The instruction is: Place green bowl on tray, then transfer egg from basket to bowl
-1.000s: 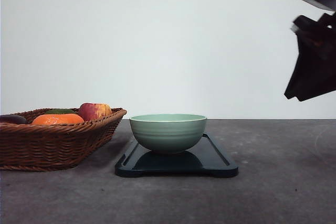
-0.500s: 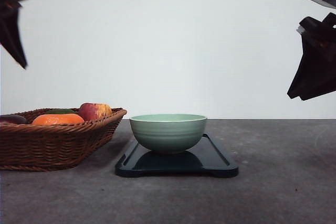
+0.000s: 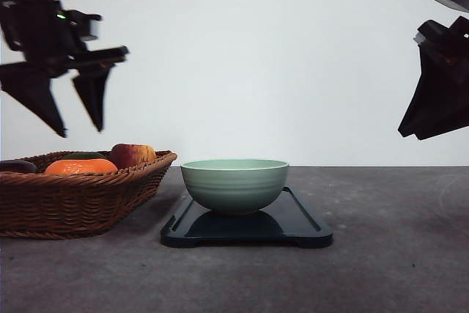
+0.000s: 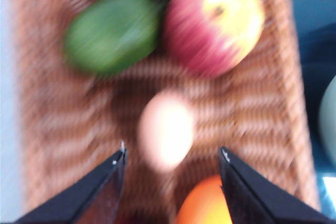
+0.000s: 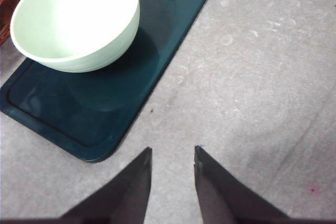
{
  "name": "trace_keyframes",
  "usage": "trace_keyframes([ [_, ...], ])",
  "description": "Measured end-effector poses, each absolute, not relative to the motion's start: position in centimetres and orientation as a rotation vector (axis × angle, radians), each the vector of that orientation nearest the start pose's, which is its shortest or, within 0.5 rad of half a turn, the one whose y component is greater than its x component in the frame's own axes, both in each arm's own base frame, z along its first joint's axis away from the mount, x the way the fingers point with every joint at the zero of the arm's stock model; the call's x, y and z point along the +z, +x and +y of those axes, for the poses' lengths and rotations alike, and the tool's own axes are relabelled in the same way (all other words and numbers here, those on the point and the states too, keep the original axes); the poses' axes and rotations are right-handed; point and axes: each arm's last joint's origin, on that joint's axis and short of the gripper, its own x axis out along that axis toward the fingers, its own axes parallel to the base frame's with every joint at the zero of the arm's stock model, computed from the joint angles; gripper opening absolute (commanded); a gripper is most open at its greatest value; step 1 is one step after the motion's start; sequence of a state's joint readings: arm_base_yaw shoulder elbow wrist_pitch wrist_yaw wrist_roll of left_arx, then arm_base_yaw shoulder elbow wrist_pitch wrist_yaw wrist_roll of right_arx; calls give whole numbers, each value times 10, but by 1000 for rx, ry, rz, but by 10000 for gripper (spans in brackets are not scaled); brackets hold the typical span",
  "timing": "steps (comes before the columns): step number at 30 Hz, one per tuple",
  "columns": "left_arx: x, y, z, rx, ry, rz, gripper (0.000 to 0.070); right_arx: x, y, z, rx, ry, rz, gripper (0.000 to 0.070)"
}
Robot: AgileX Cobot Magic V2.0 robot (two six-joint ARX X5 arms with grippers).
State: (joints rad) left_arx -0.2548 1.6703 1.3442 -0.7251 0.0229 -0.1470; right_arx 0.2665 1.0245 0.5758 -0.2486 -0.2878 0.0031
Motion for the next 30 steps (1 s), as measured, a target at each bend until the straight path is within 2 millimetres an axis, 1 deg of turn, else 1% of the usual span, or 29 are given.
trace_keyframes([
  [4, 247, 348, -97, -178, 8, 1075, 364, 216, 194, 61, 530, 10, 700, 156],
  [8, 233, 355, -99, -143, 33, 1093, 365, 216, 194, 61, 531, 11, 700, 156],
  [12, 223, 361, -100, -140, 36, 1100, 434, 216, 194, 61, 531, 11, 700, 156],
  [19, 207, 366, -101, -142, 56, 1143, 436, 216, 194, 61, 530, 10, 700, 156],
  [22, 204, 366, -102, -141, 58, 1151, 431, 216, 194, 61, 530, 10, 700, 156],
  [30, 203, 367, -100, -137, 55, 1152, 432, 216, 194, 61, 531, 10, 700, 156],
])
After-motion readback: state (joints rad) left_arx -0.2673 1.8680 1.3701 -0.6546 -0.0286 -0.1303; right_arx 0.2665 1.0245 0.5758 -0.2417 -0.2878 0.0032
